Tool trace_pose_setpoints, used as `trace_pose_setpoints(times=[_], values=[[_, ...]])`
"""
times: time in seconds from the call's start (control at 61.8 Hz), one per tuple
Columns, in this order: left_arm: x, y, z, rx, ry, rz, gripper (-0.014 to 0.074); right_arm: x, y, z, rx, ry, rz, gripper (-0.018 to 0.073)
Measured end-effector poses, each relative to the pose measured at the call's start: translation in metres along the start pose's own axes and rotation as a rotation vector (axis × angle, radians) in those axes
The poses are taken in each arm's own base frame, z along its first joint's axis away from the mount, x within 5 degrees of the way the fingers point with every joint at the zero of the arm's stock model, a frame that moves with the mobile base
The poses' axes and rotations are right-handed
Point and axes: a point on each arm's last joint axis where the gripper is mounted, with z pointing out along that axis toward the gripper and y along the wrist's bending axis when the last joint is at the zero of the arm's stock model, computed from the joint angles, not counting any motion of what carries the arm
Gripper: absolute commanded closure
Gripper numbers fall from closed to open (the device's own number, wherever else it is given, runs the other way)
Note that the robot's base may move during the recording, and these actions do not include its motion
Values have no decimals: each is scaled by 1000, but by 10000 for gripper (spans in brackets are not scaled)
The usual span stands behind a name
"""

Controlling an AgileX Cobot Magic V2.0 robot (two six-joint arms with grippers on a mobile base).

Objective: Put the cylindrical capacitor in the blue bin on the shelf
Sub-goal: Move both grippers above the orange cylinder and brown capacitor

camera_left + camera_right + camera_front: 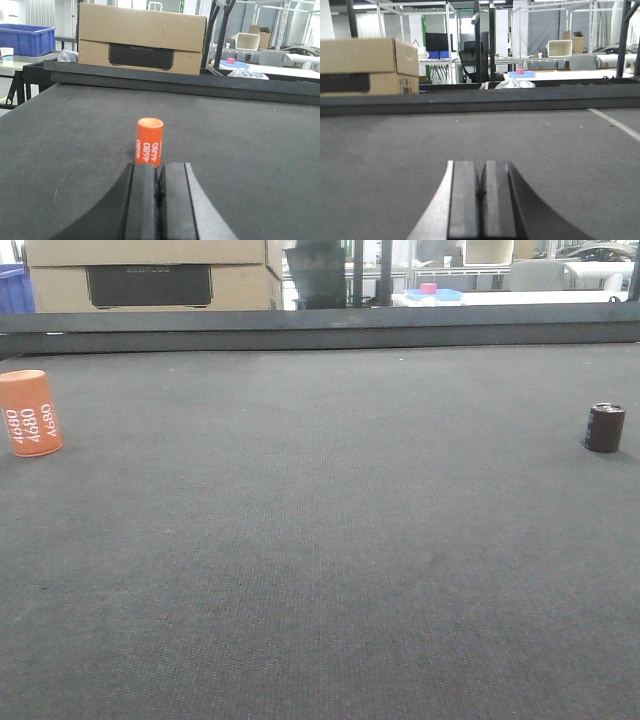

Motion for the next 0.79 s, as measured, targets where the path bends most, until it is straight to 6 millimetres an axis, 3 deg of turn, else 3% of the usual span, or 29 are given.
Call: trace_pose_setpoints(times=[0.227,0.437,0.615,0.793], values=[[-52,-4,-5,2,3,41,707,-46,8,-4,-26,37,26,727],[-79,-5,20,-5,192,46,707,-72,12,21,-18,144,31,727],[-101,-7,72,-14,406,49,707,-88,15,71,-3,347,33,727],[-110,-7,130,-19,568,48,707,-87,16,124,9,585,36,727]])
